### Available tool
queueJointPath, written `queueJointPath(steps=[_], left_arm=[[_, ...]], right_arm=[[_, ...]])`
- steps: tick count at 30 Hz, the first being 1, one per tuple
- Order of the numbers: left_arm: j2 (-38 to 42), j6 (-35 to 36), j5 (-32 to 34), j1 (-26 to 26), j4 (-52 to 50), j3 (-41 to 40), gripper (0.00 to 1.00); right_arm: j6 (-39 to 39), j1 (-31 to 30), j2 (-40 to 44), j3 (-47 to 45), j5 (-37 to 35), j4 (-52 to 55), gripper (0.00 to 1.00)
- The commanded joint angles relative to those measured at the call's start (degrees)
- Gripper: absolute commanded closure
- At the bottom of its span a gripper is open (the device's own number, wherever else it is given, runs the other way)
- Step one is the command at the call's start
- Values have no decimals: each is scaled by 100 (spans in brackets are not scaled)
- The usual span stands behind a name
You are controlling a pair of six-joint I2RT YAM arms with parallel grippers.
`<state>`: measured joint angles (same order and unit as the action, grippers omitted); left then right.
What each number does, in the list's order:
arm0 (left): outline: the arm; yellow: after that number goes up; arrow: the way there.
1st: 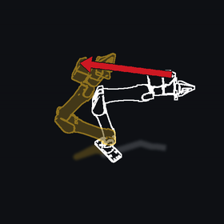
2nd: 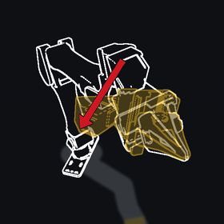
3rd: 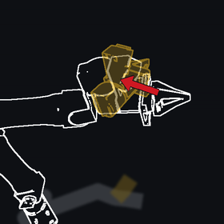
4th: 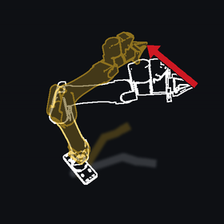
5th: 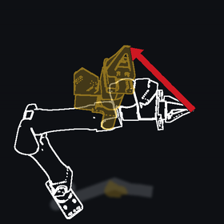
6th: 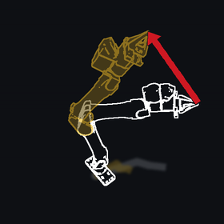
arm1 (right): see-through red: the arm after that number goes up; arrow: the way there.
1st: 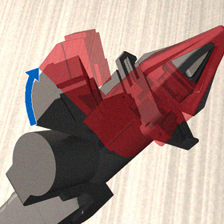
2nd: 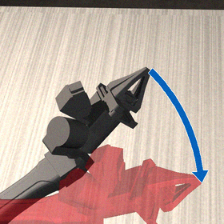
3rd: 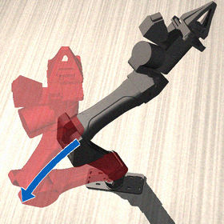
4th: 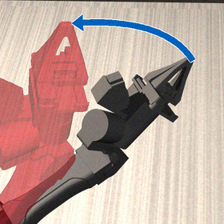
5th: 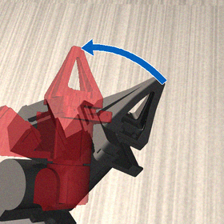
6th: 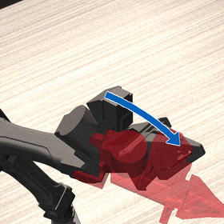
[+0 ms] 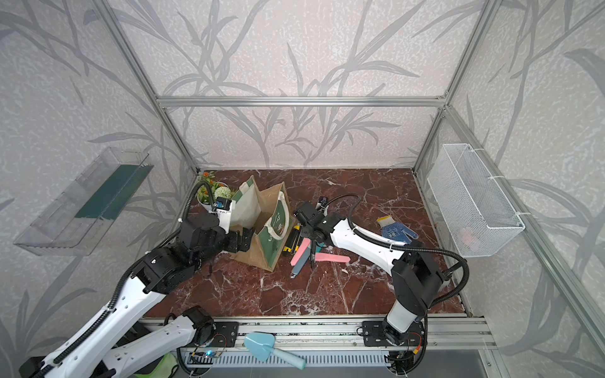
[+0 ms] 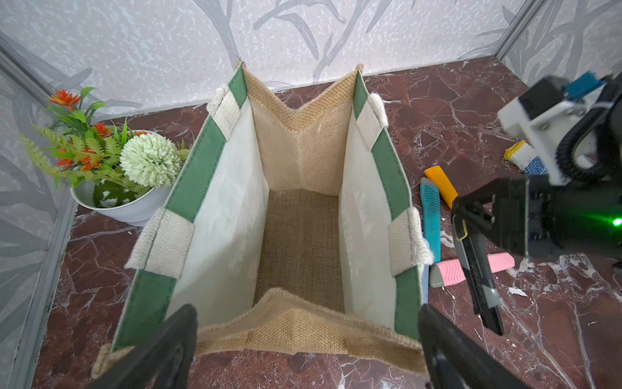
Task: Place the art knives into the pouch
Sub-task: Pick up the utility knife at the center of the board, then place the utility knife in the pouch.
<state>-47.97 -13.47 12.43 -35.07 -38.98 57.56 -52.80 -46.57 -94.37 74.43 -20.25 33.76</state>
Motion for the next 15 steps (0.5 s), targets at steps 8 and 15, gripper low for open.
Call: queueJointPath(steps=[8, 15], left_arm=[[113, 88, 254, 22, -15, -68, 1], [113, 103, 209, 23, 6, -86, 1]], right_arm=[[1186, 93, 130, 1861, -459, 226, 100], [1588, 87, -805, 3942, 384, 573, 100]])
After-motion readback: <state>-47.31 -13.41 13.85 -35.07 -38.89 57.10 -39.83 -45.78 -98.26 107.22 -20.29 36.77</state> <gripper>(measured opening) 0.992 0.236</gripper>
